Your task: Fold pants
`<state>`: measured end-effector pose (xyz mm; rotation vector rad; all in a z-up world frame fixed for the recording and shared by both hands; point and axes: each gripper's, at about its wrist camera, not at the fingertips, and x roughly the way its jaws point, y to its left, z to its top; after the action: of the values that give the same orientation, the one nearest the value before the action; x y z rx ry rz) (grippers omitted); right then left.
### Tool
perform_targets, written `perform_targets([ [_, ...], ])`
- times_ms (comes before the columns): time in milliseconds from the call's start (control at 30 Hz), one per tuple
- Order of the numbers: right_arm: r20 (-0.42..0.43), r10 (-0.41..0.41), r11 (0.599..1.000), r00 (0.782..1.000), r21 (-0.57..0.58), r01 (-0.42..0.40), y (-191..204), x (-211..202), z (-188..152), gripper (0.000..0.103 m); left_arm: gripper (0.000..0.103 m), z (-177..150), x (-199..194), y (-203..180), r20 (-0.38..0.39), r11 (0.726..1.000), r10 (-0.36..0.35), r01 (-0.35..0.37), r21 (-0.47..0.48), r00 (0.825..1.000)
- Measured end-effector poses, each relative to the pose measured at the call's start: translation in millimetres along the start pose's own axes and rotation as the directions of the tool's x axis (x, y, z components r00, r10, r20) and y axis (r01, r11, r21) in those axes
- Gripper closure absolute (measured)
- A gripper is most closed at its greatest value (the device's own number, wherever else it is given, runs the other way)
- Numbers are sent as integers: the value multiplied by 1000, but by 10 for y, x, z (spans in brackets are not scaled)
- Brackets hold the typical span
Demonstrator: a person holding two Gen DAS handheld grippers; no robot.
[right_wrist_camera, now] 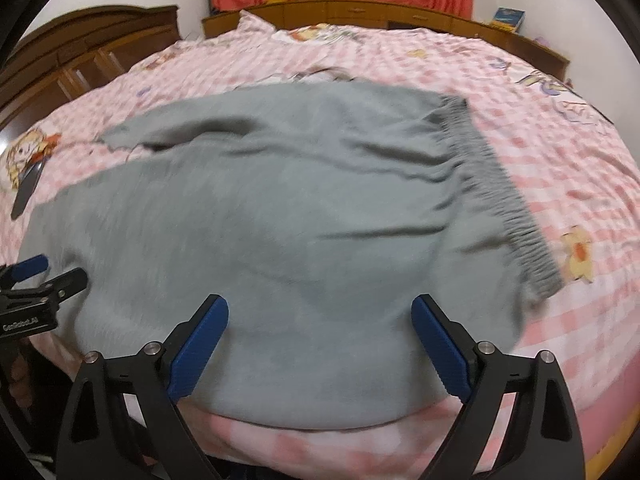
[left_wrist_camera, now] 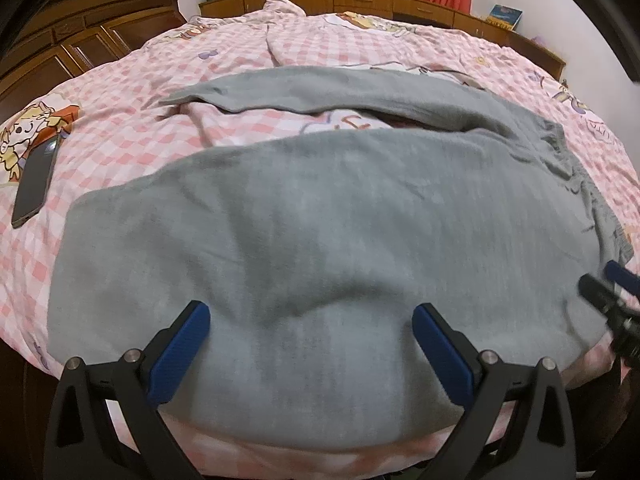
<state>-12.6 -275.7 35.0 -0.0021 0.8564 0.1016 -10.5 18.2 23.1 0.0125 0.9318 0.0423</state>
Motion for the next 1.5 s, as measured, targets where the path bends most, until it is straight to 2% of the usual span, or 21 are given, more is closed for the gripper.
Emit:
perform_targets([
  [133, 24, -61, 998, 998, 0, 61, -206, -82, 146, 8, 0, 143, -55, 58, 19, 1000, 16, -16, 11, 1000],
  [300, 21, -88, 994, 996, 68, 86, -533, -112, 359, 8, 0, 410, -58, 90, 42, 995, 64, -67, 73, 997],
  [467, 1, -87, 993, 996, 75, 87, -712, -53, 566, 8, 0, 694, 7, 143, 61, 982, 133, -139, 129, 989],
  [567, -9, -78, 996, 997, 52, 79, -763, 11, 717, 8, 0, 896, 104, 204, 34, 984, 105, -109, 141, 994],
  [733, -42, -57, 998, 998, -16, 56, -759, 151, 1000, 8, 0, 1263, 287, 326, -25, 993, 73, -70, 97, 997],
  [833, -55, -61, 996, 997, -66, 58, -711, 256, 1183, 8, 0, 1517, 385, 348, -6, 990, 96, -95, 107, 995],
  [1033, -80, -42, 991, 996, -128, 32, -670, 556, 1539, 8, 0, 1997, 640, 368, -18, 988, 38, -35, 149, 999],
  [1167, -93, -47, 989, 995, -143, 33, -694, 830, 1772, 8, 0, 2321, 876, 444, -53, 987, 50, -41, 155, 997],
  [1267, -113, -49, 989, 992, -146, 32, -746, 1045, 1925, 8, 0, 2523, 1040, 506, -46, 986, 44, -36, 164, 998],
  [1400, -117, -92, 979, 989, -191, 68, -794, 1276, 2102, 10, 0, 2800, 1292, 690, -37, 990, -20, 25, 142, 999],
  [1500, -126, -91, 974, 988, -218, 62, -834, 1409, 2205, 10, 0, 2967, 1487, 788, -35, 984, -20, 26, 178, 999],
])
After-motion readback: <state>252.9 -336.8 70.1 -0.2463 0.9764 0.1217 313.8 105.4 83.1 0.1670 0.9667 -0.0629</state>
